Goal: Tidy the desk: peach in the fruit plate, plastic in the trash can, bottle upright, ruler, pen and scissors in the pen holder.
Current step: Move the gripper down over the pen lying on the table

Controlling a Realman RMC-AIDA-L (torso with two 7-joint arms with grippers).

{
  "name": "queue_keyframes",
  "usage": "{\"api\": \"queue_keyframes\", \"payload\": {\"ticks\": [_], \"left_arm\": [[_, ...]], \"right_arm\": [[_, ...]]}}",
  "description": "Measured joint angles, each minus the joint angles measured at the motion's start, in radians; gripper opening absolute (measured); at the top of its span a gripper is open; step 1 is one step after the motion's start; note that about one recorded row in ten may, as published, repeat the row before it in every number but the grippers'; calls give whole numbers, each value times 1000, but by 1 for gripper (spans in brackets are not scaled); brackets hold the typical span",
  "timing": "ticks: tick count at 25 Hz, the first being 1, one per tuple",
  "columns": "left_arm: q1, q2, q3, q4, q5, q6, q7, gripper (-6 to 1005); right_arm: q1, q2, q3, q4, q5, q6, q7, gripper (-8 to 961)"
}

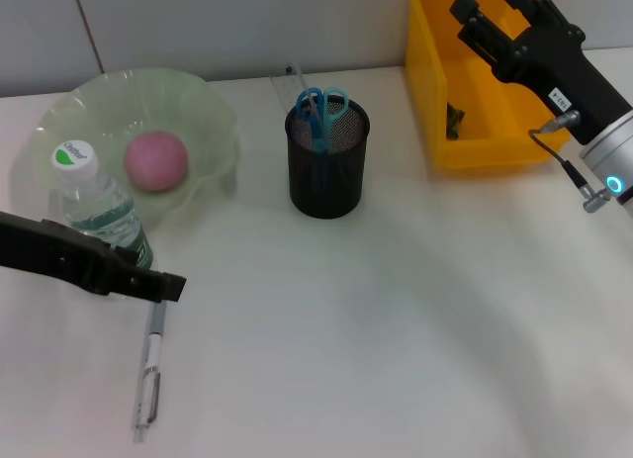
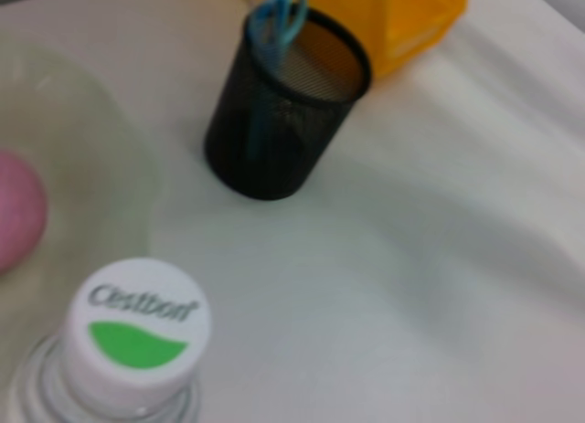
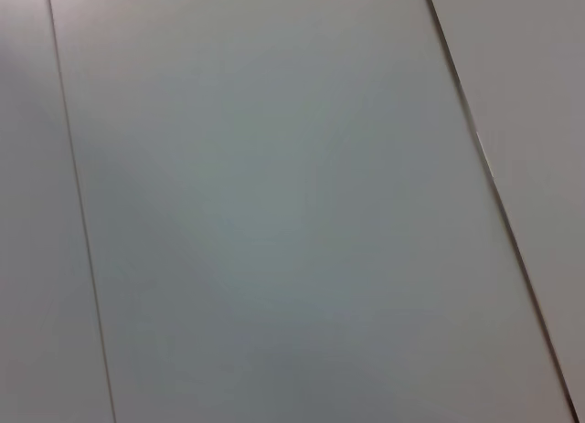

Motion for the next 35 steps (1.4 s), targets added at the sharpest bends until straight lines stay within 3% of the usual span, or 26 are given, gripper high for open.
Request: {"api": "queue_keyframes", "payload": {"ticks": [9,21,23,35], "left_arm": [[-47,-5,42,-53,104,-35,-274,798],[-99,-7,137,-170,200,-96,-358,799],[-121,-10,168,-237,214,-136,-373,799],[-138,-11,220,-303,232,-195,-388,799]], "right_arm": [[4,-4,0,4,-20,0,-3,826],[5,-7,2,6,-50,0,-4,826],[6,-8,5,6,-54,-1,-4,826],[5,-8,6,4,-54,-2,-4,826]]}}
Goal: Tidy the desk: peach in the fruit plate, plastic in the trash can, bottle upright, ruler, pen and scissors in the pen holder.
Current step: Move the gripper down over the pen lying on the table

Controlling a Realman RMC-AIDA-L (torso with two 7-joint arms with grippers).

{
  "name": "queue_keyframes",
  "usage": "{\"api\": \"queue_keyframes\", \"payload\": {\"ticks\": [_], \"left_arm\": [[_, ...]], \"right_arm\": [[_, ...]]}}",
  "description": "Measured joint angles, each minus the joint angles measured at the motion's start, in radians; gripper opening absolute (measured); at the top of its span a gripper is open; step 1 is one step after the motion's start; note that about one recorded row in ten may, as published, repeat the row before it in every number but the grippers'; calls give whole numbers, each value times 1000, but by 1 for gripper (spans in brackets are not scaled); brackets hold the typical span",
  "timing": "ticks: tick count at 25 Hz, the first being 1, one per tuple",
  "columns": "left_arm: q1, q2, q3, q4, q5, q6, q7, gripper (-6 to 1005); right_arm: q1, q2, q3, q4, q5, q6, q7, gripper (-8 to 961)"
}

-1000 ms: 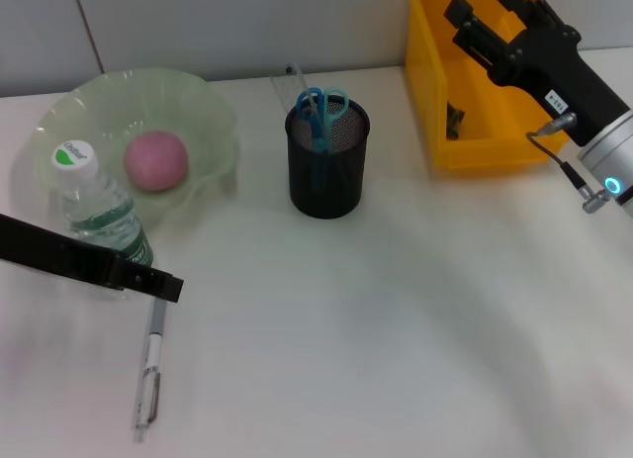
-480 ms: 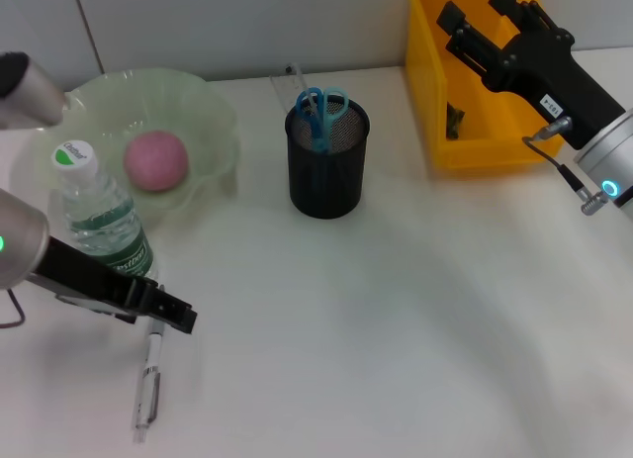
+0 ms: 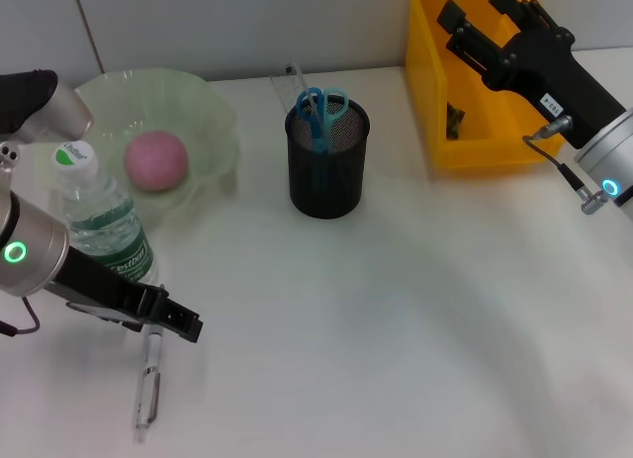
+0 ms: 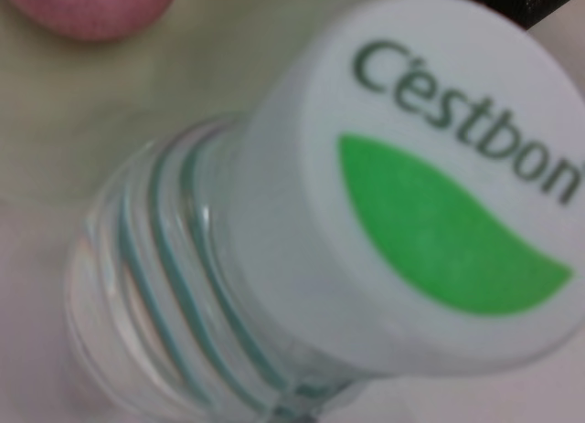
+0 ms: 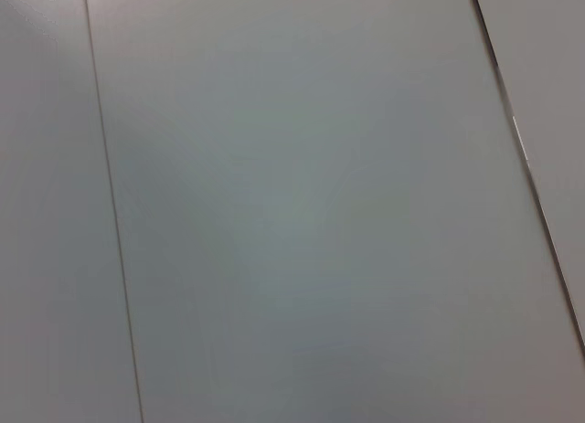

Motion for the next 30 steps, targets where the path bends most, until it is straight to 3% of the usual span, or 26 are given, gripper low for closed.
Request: {"api": "queue_keyframes", "payload": {"ticks": [30], "left_arm": [[8,0,81,-59,21,-50,0,799]], "right_arm": [[-7,1,-1,1,0,0,6,826]]}}
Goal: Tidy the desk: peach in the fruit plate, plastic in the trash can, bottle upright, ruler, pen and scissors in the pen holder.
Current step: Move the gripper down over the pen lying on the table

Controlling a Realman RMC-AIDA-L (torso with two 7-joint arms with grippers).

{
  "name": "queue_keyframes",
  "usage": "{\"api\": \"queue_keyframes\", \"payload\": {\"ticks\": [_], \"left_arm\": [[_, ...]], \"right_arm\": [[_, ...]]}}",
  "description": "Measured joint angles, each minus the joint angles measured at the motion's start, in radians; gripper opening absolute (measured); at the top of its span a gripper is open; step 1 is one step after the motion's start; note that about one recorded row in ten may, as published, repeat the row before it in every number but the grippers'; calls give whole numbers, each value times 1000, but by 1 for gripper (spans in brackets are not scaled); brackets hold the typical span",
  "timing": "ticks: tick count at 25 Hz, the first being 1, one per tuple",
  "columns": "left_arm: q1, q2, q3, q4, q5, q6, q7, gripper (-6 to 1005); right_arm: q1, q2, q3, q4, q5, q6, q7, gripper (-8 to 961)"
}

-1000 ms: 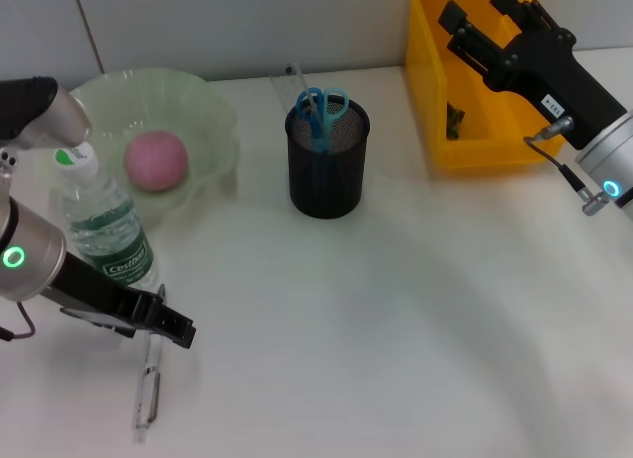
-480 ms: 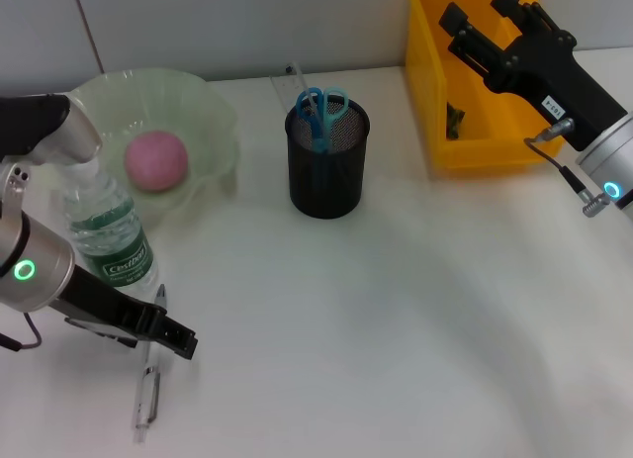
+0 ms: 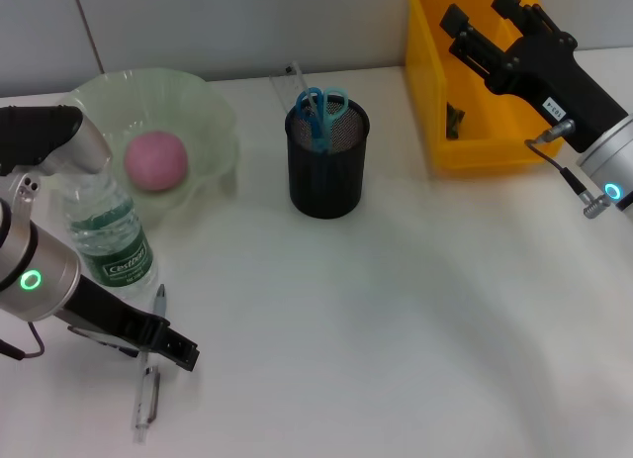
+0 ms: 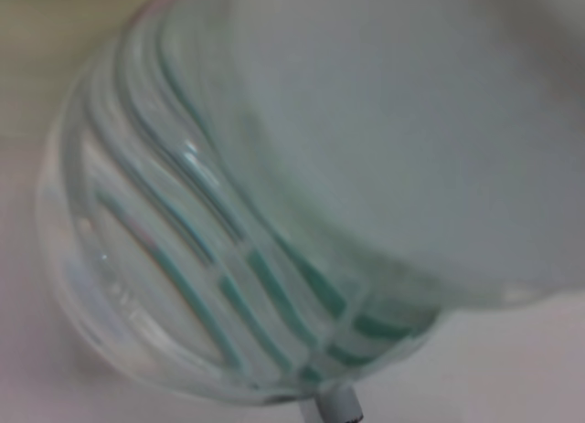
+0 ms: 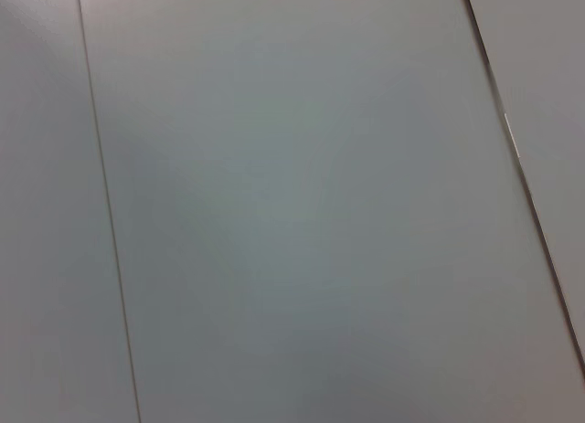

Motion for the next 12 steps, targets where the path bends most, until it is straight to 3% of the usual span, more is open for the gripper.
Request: {"api": "queue_keyframes", "payload": {"ticks": [12], "left_arm": [[81,3,1,115,-7,15,-8,799]], "right_arm": [[5,0,-3,0,0,4,-1,825]]}}
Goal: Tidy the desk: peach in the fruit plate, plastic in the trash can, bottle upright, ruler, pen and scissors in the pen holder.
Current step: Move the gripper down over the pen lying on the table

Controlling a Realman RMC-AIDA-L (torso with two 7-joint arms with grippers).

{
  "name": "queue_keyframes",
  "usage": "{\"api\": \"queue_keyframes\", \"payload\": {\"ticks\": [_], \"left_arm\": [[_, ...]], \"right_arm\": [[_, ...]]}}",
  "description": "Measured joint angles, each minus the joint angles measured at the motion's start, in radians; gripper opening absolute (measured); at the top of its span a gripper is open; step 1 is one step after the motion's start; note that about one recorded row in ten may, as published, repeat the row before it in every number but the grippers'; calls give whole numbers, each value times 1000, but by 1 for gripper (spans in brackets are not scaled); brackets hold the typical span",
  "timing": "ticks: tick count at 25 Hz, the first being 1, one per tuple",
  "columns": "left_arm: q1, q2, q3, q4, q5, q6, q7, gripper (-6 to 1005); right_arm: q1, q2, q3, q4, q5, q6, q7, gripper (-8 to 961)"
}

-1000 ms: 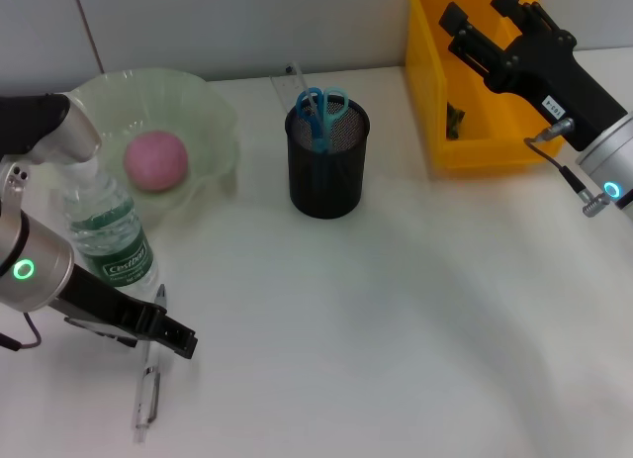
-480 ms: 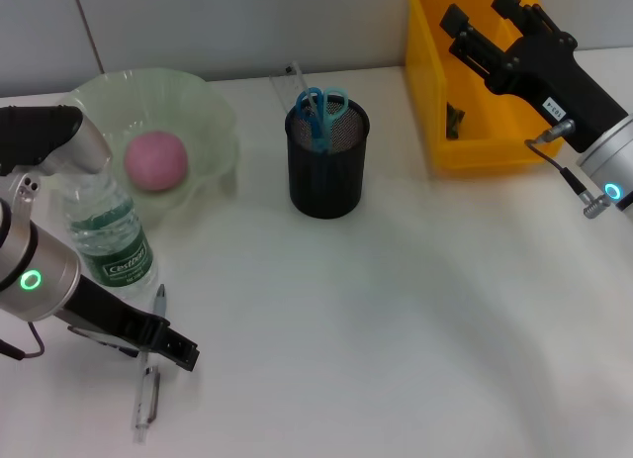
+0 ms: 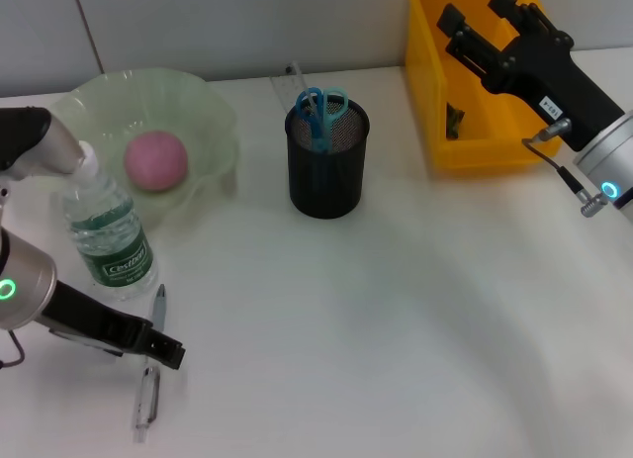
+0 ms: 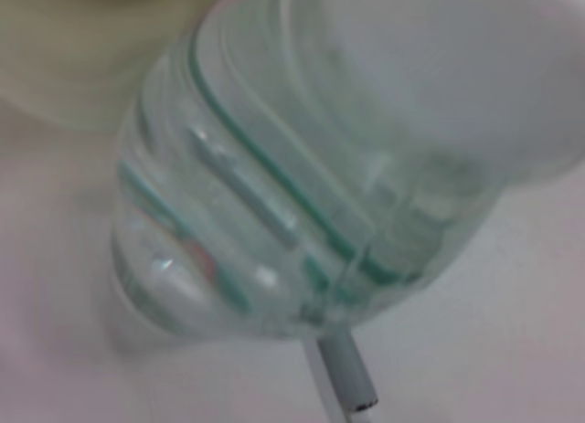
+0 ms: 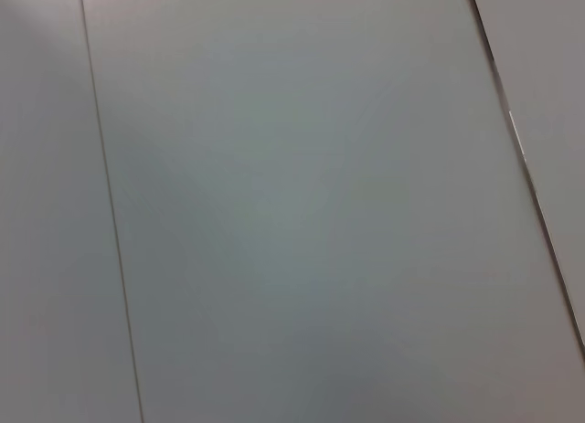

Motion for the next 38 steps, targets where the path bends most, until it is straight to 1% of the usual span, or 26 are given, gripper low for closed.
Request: {"api": "queue_keyframes", "payload": {"ticks": [5,12,38], "left_arm": [[19,-3,5,8,-1,10,-2,799],[20,-5,42,4,-11,-5,-5,797],[28,-5,56,3,-27,-7,-5,787]], "right_arm": [[4,0,-3,-1,0,3,2,825],[5,-1,5,-4,-22,6,3,825],[2,-1,5,0,-25,7,6,825]]}}
